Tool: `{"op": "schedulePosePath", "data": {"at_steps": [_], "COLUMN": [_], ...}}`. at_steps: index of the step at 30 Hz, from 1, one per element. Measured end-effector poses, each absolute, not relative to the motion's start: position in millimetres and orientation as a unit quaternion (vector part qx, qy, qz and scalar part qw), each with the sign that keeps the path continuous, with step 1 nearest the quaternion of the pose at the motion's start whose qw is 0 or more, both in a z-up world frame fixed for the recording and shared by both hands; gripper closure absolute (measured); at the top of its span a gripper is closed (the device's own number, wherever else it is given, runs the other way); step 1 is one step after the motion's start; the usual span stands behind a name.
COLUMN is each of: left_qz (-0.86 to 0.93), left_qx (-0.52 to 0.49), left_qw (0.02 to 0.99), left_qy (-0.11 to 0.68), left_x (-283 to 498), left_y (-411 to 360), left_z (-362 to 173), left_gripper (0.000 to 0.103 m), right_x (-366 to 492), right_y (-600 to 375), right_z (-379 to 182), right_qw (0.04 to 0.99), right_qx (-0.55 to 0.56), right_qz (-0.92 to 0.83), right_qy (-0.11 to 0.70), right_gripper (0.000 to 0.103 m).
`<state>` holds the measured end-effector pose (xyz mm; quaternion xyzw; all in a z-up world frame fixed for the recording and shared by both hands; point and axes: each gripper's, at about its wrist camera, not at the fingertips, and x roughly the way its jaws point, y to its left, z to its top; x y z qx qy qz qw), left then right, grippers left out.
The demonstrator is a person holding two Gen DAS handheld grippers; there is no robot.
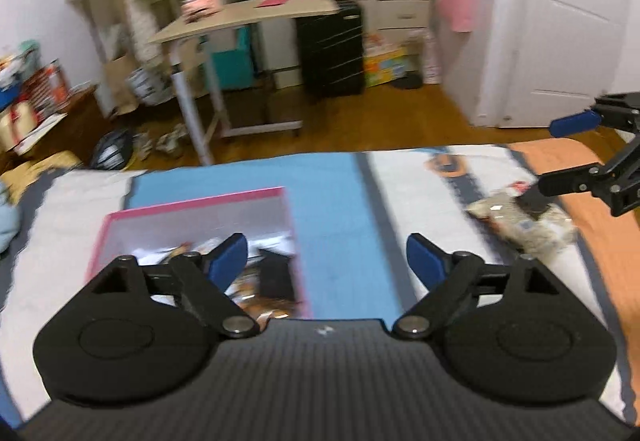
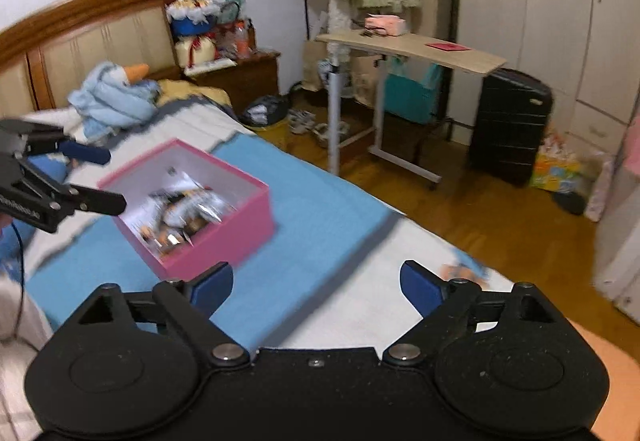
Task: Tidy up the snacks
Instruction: 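Move the right gripper to the black wrapped bar and grasp it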
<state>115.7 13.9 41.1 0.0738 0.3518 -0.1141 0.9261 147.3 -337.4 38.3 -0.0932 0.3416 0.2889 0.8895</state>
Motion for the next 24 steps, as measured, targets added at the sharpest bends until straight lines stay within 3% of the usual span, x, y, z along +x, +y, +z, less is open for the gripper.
{"op": "schedulePosePath", "data": {"at_steps": [4, 16, 21, 24], "left_qz": [-0.143, -0.200, -0.238, -0.246], "left_qx": [0.080, 0.023, -0.028, -0.046], "left_qw": [0.926, 0.900, 0.877, 0.872], "left_qy": [0.340, 0.386, 0.416, 0.419], "left_x": [119, 167, 194, 206], "left_y": [-30, -137, -182, -210], "left_z": [19, -57, -84, -100], "left_gripper": [0.007, 0.007, 0.012, 0.024], "right_x": [144, 191, 213, 220], "right_y": [-379, -503, -533, -542], "right_z": [18, -79, -119, -138], "right_qw": [0.902, 0.914, 0.901, 0.895], "right_qx": [-0.100, 0.045, 0.101, 0.124], "right_qz": [0.258, 0.155, 0.126, 0.119], "right_qy": [0.333, 0.372, 0.402, 0.411], "right_gripper": [0.001, 0.002, 0.012, 0.017]}}
